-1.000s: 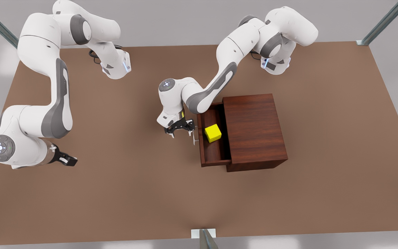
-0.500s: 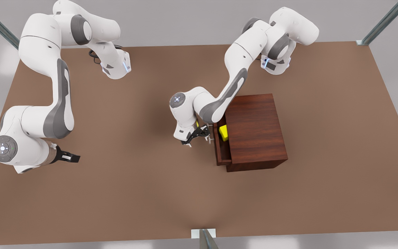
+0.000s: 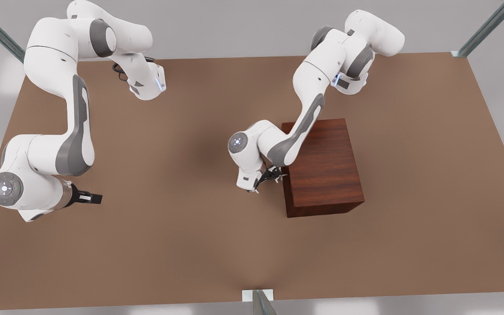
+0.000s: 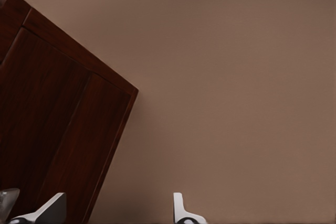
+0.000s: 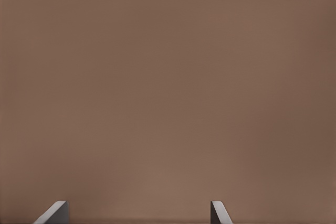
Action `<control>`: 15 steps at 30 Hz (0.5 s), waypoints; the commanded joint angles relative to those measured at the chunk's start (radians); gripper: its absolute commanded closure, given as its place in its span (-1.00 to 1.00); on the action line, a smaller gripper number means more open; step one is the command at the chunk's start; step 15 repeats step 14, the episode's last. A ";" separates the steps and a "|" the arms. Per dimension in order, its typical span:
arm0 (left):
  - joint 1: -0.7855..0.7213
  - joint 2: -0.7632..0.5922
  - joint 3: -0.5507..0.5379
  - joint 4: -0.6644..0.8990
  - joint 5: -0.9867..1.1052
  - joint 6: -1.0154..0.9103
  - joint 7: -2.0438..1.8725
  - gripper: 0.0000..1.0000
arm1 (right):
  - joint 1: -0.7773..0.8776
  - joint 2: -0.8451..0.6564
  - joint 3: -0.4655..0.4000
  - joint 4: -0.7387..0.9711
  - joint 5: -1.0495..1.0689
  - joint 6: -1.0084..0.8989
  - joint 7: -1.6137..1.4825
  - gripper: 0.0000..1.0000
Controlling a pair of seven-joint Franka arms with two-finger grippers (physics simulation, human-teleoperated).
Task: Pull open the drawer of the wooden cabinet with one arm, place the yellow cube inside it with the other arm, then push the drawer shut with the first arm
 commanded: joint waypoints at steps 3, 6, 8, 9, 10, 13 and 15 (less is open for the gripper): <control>0.065 -0.221 0.000 -0.008 -0.150 -0.293 0.270 -1.00 | 0.000 -0.001 0.000 0.000 0.000 0.000 -0.066 -1.00; 0.470 -0.568 0.003 -0.263 -0.326 -0.341 0.994 -1.00 | 0.000 -0.001 0.000 0.000 0.000 0.000 -0.066 -1.00; 0.598 -0.601 0.006 -0.321 -0.360 -0.315 1.148 -1.00 | 0.000 -0.001 0.000 0.000 0.000 0.000 -0.066 -1.00; 0.625 -0.693 0.006 -0.481 -0.397 -0.173 1.166 -1.00 | 0.000 -0.001 0.000 0.000 0.000 0.000 -0.067 -1.00; 0.627 -0.726 0.011 -0.563 -0.397 -0.076 1.163 -1.00 | 0.000 -0.001 -0.002 0.000 0.000 0.000 -0.066 -1.00; 0.618 -0.652 0.008 -0.434 -0.386 -0.083 1.157 -1.00 | 0.000 -0.001 -0.002 -0.001 0.008 -0.006 -0.067 -1.00; 0.618 -0.652 0.008 -0.436 -0.386 -0.083 1.157 -1.00 | 0.000 -0.001 -0.002 -0.006 0.009 -0.006 -0.067 -1.00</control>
